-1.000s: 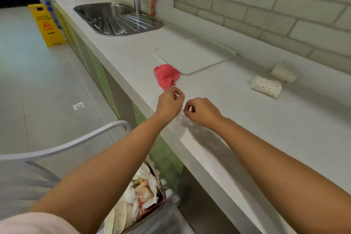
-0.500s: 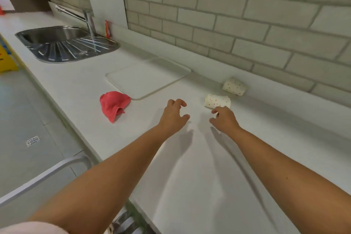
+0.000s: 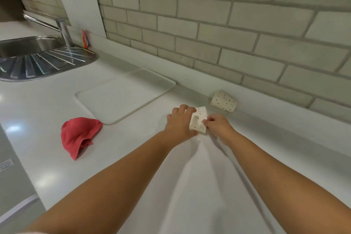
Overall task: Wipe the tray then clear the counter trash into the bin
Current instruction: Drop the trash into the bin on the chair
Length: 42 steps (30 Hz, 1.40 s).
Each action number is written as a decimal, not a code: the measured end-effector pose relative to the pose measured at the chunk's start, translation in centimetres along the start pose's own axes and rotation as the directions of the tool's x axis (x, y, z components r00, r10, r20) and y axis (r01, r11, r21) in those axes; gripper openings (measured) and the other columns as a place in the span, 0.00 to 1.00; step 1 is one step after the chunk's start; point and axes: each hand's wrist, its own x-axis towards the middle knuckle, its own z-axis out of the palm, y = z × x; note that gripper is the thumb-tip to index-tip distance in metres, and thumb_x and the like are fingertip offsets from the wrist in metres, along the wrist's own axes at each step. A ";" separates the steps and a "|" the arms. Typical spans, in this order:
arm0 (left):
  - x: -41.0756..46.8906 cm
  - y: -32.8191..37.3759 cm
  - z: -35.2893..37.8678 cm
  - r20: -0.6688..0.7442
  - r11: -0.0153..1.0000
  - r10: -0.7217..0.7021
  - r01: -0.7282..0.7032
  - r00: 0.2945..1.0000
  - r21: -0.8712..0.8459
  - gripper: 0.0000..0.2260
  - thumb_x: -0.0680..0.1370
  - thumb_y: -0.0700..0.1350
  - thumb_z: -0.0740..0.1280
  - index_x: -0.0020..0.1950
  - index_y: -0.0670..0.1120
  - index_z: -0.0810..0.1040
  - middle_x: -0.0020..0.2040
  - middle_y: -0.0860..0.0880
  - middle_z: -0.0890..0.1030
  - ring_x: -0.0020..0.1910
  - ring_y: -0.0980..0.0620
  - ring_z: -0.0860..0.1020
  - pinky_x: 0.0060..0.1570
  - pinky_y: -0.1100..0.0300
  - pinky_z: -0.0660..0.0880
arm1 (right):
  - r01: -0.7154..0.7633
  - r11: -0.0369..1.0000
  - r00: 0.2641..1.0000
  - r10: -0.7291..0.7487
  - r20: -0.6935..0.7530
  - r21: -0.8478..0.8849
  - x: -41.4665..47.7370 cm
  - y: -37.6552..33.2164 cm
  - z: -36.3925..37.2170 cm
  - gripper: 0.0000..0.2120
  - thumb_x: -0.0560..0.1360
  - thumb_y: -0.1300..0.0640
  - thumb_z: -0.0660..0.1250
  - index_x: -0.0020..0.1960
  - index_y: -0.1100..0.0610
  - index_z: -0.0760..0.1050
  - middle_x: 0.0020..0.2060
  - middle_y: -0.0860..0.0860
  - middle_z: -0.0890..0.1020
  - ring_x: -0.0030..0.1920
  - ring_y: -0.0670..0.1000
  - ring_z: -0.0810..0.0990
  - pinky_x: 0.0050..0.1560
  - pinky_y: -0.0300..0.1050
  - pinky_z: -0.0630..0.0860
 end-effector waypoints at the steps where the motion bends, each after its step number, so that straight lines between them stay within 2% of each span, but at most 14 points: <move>1: 0.7 0.1 0.2 0.014 1.000 0.011 -0.011 1.000 0.027 0.33 0.70 0.52 0.72 0.71 0.50 0.61 0.69 0.48 0.63 0.67 0.45 0.64 0.63 0.53 0.63 | 0.059 0.998 0.997 -0.058 0.042 -0.022 0.1 -0.4 -0.1 0.15 0.77 0.61 0.62 0.32 0.55 0.66 0.32 0.50 0.70 0.32 0.47 0.67 0.30 0.39 0.62; 5: 2.7 0.2 0.4 0.084 0.998 0.002 -0.007 0.996 0.056 0.38 0.70 0.54 0.71 0.74 0.54 0.54 0.66 0.42 0.65 0.65 0.43 0.67 0.63 0.51 0.65 | 0.200 0.976 0.936 -0.165 0.311 -0.085 0.2 -2.0 -0.9 0.16 0.78 0.59 0.61 0.32 0.55 0.65 0.29 0.47 0.68 0.30 0.46 0.65 0.31 0.38 0.60; 9: 3.8 -0.4 -0.1 0.097 0.999 -0.050 0.052 0.994 -0.016 0.35 0.70 0.51 0.71 0.72 0.56 0.57 0.61 0.42 0.68 0.56 0.41 0.74 0.56 0.51 0.71 | 0.273 0.953 0.884 -0.193 0.426 -0.134 1.6 -3.0 -2.0 0.08 0.78 0.55 0.63 0.42 0.55 0.76 0.35 0.48 0.75 0.36 0.46 0.70 0.38 0.39 0.65; 12: 3.6 -1.5 -0.2 0.064 0.995 -0.034 0.040 0.997 -0.089 0.25 0.70 0.45 0.70 0.64 0.51 0.64 0.56 0.45 0.67 0.50 0.43 0.75 0.46 0.54 0.75 | 0.287 0.948 0.919 -0.233 0.318 -0.134 4.0 -3.2 -2.7 0.08 0.79 0.52 0.62 0.48 0.55 0.77 0.41 0.51 0.78 0.43 0.48 0.76 0.44 0.41 0.69; 14: 3.3 -2.4 -0.1 0.090 0.985 -0.027 0.041 0.996 -0.166 0.21 0.70 0.43 0.69 0.60 0.50 0.65 0.53 0.47 0.66 0.49 0.44 0.74 0.36 0.60 0.75 | 0.317 0.895 0.948 -0.298 0.110 -0.313 6.5 -2.8 -3.4 0.08 0.78 0.55 0.63 0.55 0.54 0.75 0.52 0.55 0.77 0.53 0.54 0.76 0.53 0.46 0.71; 15: 3.2 -2.7 -0.1 0.106 0.980 -0.017 0.037 0.994 -0.193 0.20 0.71 0.42 0.69 0.59 0.49 0.65 0.53 0.48 0.65 0.49 0.44 0.74 0.33 0.63 0.73 | 0.277 0.847 0.954 -0.297 0.028 -0.453 7.5 -2.5 -3.9 0.13 0.77 0.56 0.63 0.62 0.53 0.72 0.59 0.57 0.73 0.59 0.58 0.73 0.58 0.48 0.70; 17: 2.9 -3.3 -0.1 0.132 0.976 -0.008 0.037 0.991 -0.216 0.19 0.71 0.43 0.69 0.58 0.49 0.66 0.53 0.48 0.66 0.50 0.44 0.74 0.34 0.63 0.73 | 0.152 0.737 0.973 -0.227 -0.030 -0.658 8.9 -1.9 -4.7 0.26 0.76 0.56 0.64 0.71 0.49 0.62 0.65 0.58 0.64 0.63 0.60 0.67 0.63 0.53 0.66; 20: 2.7 -3.8 -0.5 0.163 0.966 -0.034 0.074 0.986 -0.249 0.17 0.72 0.45 0.70 0.57 0.49 0.66 0.52 0.49 0.68 0.50 0.48 0.71 0.42 0.59 0.71 | 0.062 0.664 0.994 -0.111 -0.016 -0.745 9.9 -1.1 -5.3 0.37 0.73 0.51 0.69 0.75 0.45 0.53 0.66 0.58 0.63 0.65 0.62 0.67 0.63 0.54 0.65; 23: 2.4 -4.3 -1.5 0.157 0.966 -0.075 0.111 0.985 -0.233 0.15 0.73 0.46 0.70 0.56 0.48 0.69 0.51 0.49 0.71 0.50 0.50 0.69 0.45 0.59 0.67 | 0.062 0.699 0.995 -0.095 -0.006 -0.712 9.9 -0.6 -4.6 0.40 0.71 0.51 0.70 0.75 0.46 0.50 0.64 0.59 0.66 0.63 0.62 0.70 0.62 0.55 0.66; 26: 1.7 -4.5 -2.5 0.101 0.971 -0.114 0.132 0.988 -0.199 0.11 0.73 0.46 0.70 0.52 0.47 0.72 0.50 0.49 0.74 0.53 0.49 0.70 0.47 0.56 0.72 | 0.103 0.741 0.993 -0.120 0.021 -0.664 8.9 -0.6 -3.6 0.42 0.69 0.55 0.71 0.74 0.48 0.49 0.62 0.60 0.67 0.61 0.63 0.72 0.60 0.53 0.70; 29: 1.0 -4.9 -3.8 -0.031 0.925 -0.177 0.155 0.984 -0.348 0.07 0.73 0.45 0.69 0.41 0.49 0.71 0.46 0.48 0.75 0.44 0.49 0.73 0.30 0.64 0.72 | 0.199 0.771 0.980 -0.168 0.109 -0.605 6.7 -1.1 -2.5 0.43 0.66 0.57 0.73 0.73 0.51 0.51 0.60 0.60 0.69 0.59 0.62 0.73 0.54 0.48 0.72; 31: 0.4 -5.2 -4.8 -0.164 0.879 -0.251 0.153 0.954 -0.452 0.08 0.75 0.44 0.68 0.40 0.47 0.70 0.43 0.49 0.75 0.38 0.52 0.72 0.26 0.69 0.67 | 0.320 0.790 0.946 -0.244 0.212 -0.523 4.7 -1.5 -1.3 0.44 0.64 0.59 0.75 0.73 0.52 0.54 0.61 0.59 0.70 0.58 0.60 0.74 0.54 0.45 0.71; 37: -2.0 -5.7 -7.0 -0.365 0.745 -0.417 0.082 0.833 -0.663 0.06 0.77 0.42 0.65 0.43 0.43 0.69 0.36 0.55 0.72 0.34 0.60 0.68 0.30 0.76 0.66 | 0.530 0.819 0.805 -0.405 0.433 -0.219 -2.6 -4.1 2.4 0.42 0.64 0.60 0.74 0.70 0.45 0.55 0.59 0.49 0.72 0.55 0.52 0.74 0.48 0.44 0.75; 42: -5.3 -7.7 -8.9 -0.369 0.708 -0.484 0.108 0.793 -0.698 0.07 0.78 0.43 0.63 0.40 0.46 0.68 0.36 0.53 0.72 0.36 0.53 0.70 0.38 0.65 0.70 | 0.570 0.821 0.741 -0.500 0.448 -0.027 -6.9 -7.4 5.1 0.43 0.67 0.62 0.74 0.72 0.46 0.53 0.56 0.45 0.70 0.55 0.49 0.73 0.43 0.43 0.78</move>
